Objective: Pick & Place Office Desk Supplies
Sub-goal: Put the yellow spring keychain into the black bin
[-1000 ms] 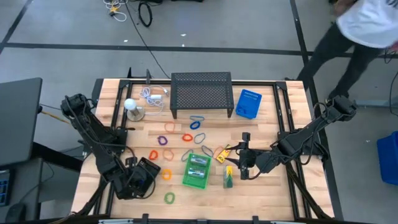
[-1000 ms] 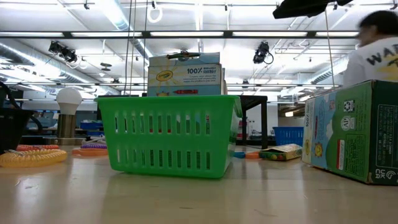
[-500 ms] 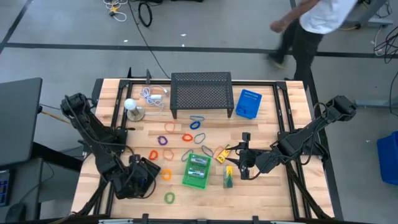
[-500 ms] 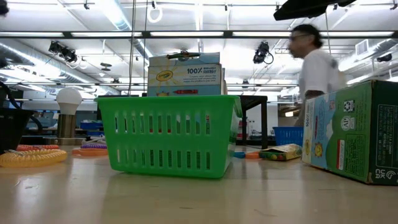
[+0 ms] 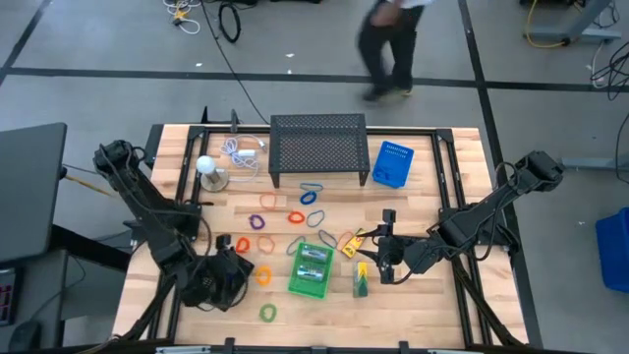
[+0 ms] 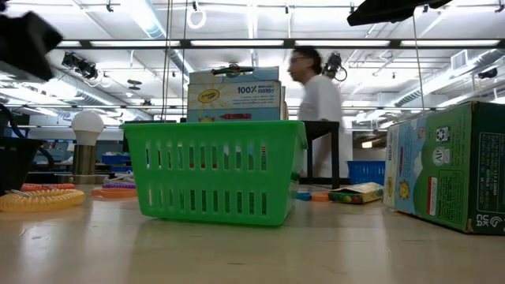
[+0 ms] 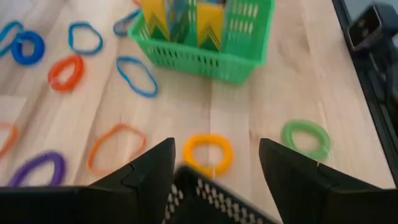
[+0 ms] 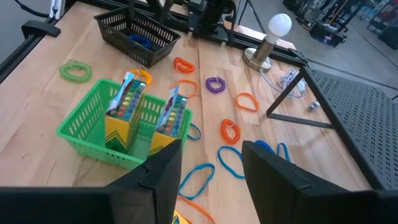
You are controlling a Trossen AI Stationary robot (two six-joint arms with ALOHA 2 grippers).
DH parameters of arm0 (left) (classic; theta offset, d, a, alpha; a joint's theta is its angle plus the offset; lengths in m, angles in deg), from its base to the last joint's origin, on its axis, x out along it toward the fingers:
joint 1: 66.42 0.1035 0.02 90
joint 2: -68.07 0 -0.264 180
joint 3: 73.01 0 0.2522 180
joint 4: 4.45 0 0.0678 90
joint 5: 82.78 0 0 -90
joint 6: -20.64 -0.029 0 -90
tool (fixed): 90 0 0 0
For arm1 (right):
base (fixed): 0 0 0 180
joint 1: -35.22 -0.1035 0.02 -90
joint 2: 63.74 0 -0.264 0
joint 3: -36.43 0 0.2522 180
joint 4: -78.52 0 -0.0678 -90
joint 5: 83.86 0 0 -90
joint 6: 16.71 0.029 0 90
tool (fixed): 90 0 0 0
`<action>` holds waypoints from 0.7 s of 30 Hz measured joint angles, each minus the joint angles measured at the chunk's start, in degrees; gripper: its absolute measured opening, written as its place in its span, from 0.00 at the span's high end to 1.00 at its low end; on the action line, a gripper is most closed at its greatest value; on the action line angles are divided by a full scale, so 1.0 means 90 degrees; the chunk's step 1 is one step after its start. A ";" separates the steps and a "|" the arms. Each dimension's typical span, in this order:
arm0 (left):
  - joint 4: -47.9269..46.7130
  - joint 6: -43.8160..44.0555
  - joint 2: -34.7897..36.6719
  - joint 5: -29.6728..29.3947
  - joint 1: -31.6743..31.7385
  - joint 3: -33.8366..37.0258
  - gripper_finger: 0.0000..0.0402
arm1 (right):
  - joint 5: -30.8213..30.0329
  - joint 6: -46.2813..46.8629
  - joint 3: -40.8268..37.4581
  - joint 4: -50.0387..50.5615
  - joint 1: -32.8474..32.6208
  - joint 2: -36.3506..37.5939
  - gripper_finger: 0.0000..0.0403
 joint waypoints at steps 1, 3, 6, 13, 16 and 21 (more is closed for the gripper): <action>0.0100 -0.0159 0.0000 0.0012 0.0091 0.0000 0.39 | 0.0000 0.0001 0.0000 0.0002 0.0000 0.0000 0.56; 0.0191 -0.0449 0.0000 0.0097 0.0271 0.0000 0.38 | 0.0000 0.0003 0.0002 0.0002 0.0002 0.0000 0.56; 0.0195 -0.0689 0.0000 0.0404 0.0503 0.0000 0.37 | 0.0002 0.0017 0.0002 0.0061 0.0001 0.0000 0.56; 0.0911 -0.1264 -0.0327 0.1377 0.1117 -0.0003 0.37 | -0.0002 0.0197 0.0002 0.0381 0.0002 0.0000 0.56; 0.1102 -0.1454 -0.0568 0.1883 0.1369 -0.0005 0.37 | -0.0033 0.0218 0.0002 0.0418 0.0002 -0.0002 0.56; 0.0974 -0.1468 -0.0890 0.2226 0.1535 -0.0098 0.37 | -0.0049 0.0248 0.0002 0.0523 0.0000 -0.0002 0.56</action>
